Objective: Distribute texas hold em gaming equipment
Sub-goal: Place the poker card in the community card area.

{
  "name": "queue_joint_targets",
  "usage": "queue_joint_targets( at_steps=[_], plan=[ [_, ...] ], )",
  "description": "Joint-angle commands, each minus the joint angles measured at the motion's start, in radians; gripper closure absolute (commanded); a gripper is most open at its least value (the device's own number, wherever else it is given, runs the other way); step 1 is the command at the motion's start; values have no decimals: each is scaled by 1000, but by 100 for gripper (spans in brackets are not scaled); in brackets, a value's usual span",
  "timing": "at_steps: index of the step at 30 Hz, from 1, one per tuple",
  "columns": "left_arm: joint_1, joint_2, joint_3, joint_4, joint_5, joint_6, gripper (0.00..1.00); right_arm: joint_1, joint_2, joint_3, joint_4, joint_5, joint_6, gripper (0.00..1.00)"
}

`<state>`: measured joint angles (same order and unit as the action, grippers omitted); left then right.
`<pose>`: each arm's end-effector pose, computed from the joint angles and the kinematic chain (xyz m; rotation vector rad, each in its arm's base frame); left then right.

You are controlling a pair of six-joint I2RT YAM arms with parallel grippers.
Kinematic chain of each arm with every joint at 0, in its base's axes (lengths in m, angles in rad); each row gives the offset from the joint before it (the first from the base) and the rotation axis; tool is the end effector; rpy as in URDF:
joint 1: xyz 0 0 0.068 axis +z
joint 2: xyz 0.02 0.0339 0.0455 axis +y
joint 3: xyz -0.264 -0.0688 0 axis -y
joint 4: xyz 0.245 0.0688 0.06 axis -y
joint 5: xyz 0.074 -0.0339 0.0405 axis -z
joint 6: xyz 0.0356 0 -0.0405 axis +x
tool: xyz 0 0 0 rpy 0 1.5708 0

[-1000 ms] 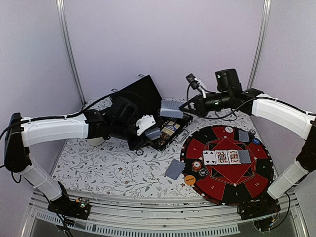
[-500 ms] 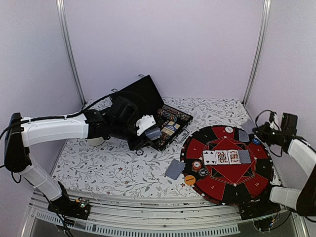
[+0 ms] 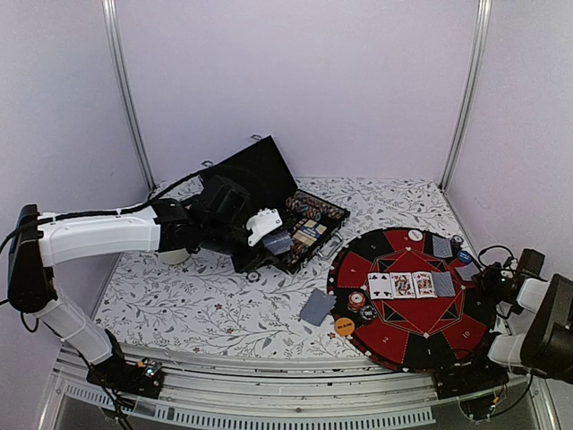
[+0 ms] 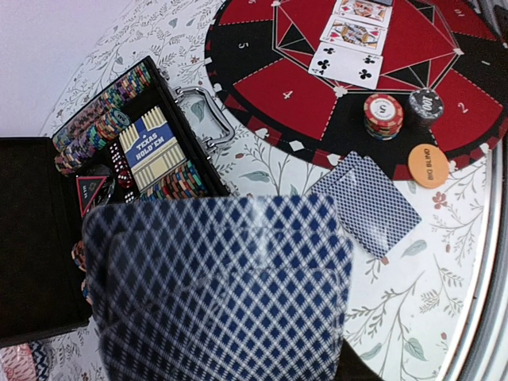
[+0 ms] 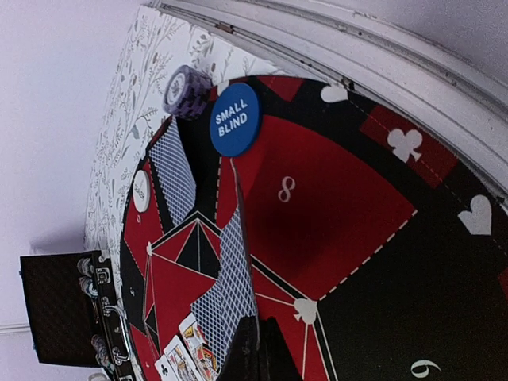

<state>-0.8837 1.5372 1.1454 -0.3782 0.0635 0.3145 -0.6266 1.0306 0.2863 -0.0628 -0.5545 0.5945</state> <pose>0.2133 -0.2636 0.2630 1.3607 1.9363 -0.3534 0.1545 -0.0887 0.1428 1.1024 2.0336 0.6391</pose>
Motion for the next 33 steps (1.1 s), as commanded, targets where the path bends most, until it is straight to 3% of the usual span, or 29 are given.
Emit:
queue_joint_targets(
  at_steps=[1, 17, 26, 30, 33],
  plan=[
    [-10, -29, -12, 24, 3, 7, 56, -5, 67, -33, 99, -25, 22, 99],
    [-10, -25, -11, 24, 2, 9, 56, -5, 134, -56, 136, 2, 11, 95],
    [-9, -25, -12, 24, 5, 7, 56, -7, 6, -41, 35, 76, 41, 61],
    [-10, -25, -12, 24, 9, 5, 56, -6, -90, -17, -48, 142, 57, 32],
    [-9, -20, -10, 24, 9, -5, 56, -7, -187, 8, -100, 205, 72, 19]
  ],
)
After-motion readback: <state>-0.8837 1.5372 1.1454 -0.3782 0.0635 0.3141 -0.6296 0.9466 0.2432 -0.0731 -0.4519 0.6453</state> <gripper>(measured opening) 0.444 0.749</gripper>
